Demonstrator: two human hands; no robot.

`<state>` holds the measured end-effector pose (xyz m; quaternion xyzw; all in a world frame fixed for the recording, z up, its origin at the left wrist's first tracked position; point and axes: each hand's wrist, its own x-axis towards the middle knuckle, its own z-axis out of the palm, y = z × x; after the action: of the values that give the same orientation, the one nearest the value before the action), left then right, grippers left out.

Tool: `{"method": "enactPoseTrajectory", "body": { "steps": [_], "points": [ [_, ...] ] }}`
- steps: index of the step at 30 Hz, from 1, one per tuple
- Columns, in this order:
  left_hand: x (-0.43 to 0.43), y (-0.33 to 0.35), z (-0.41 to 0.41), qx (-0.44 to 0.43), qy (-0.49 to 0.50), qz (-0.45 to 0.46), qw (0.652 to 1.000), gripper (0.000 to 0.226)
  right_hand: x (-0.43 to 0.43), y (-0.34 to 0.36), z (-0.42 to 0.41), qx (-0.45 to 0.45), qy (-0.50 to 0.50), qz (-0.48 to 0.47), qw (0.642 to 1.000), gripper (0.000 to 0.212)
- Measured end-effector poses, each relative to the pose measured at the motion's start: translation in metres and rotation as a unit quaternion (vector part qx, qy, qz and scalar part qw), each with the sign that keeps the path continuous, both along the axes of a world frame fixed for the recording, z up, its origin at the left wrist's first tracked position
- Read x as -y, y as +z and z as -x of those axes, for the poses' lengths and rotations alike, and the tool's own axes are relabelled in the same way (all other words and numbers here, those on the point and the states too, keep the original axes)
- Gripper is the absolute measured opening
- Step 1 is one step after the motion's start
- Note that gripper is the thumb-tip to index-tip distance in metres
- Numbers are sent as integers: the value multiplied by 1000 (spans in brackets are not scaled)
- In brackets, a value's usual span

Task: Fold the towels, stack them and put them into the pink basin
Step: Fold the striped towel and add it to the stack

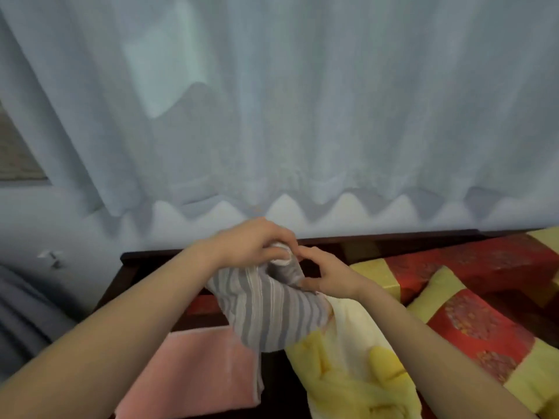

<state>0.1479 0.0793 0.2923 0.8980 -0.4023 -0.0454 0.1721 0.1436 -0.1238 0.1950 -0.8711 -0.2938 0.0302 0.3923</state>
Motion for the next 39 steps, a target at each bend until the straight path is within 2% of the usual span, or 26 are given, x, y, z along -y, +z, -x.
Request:
{"method": "enactPoseTrajectory", "body": {
  "steps": [2,6,7,10,11,13,15,17,19,20,22,23,25,28,30,32,33,34,36,38,39],
  "points": [
    [-22,30,4,27,10,22,999,16,-15,16,-1,-8,13,-16,1000,34],
    [-66,71,17,29,48,118,991,15,-28,18,-1,-9,2,41,999,21],
    [-77,77,21,18,60,159,985,15,-28,12,-1,-6,-10,66,998,19],
    [-106,89,31,-3,98,278,955,12,-26,-18,0,0,-60,119,991,34],
    [-112,90,32,-8,110,299,948,12,-24,-27,1,-12,-70,114,991,34],
    [-129,87,30,-16,124,290,949,16,-21,-42,5,-52,-95,39,993,28],
    [-150,80,25,-24,136,189,972,32,-15,-49,2,-55,-181,-70,980,25],
    [-174,68,17,-17,168,-39,985,40,0,-45,-6,-9,-281,-127,951,17],
    [-193,54,10,-4,193,-263,945,33,18,-30,-15,61,-330,-101,936,15],
    [-199,49,8,12,216,-337,916,29,27,-20,-19,96,-331,-77,936,15],
    [-212,44,8,70,287,-407,864,27,42,-2,-24,151,-329,-52,931,14],
    [-220,42,6,114,322,-401,850,26,49,5,-27,169,-337,-47,925,14],
    [-235,37,2,195,367,-306,856,16,62,10,-29,181,-363,-46,913,12],
    [-235,8,10,258,382,-55,886,7,68,1,-20,179,-370,-53,910,18],
    [-219,-26,28,237,350,41,905,4,58,-11,-3,165,-329,-47,929,27],
    [-202,-75,50,159,336,111,922,9,45,-28,20,123,-236,5,964,31],
    [-195,-98,64,107,359,142,916,12,40,-38,33,89,-185,55,977,29],
    [-191,-122,77,51,402,172,898,17,36,-49,45,47,-140,110,983,24],
    [-192,-169,100,-42,510,228,828,23,36,-72,64,-41,-74,196,977,22],
    [-203,-207,120,-75,595,249,760,34,41,-90,77,-116,-16,265,957,32],
    [-208,-219,127,-74,628,251,733,37,46,-98,82,-144,10,296,944,31]
  ]
}}
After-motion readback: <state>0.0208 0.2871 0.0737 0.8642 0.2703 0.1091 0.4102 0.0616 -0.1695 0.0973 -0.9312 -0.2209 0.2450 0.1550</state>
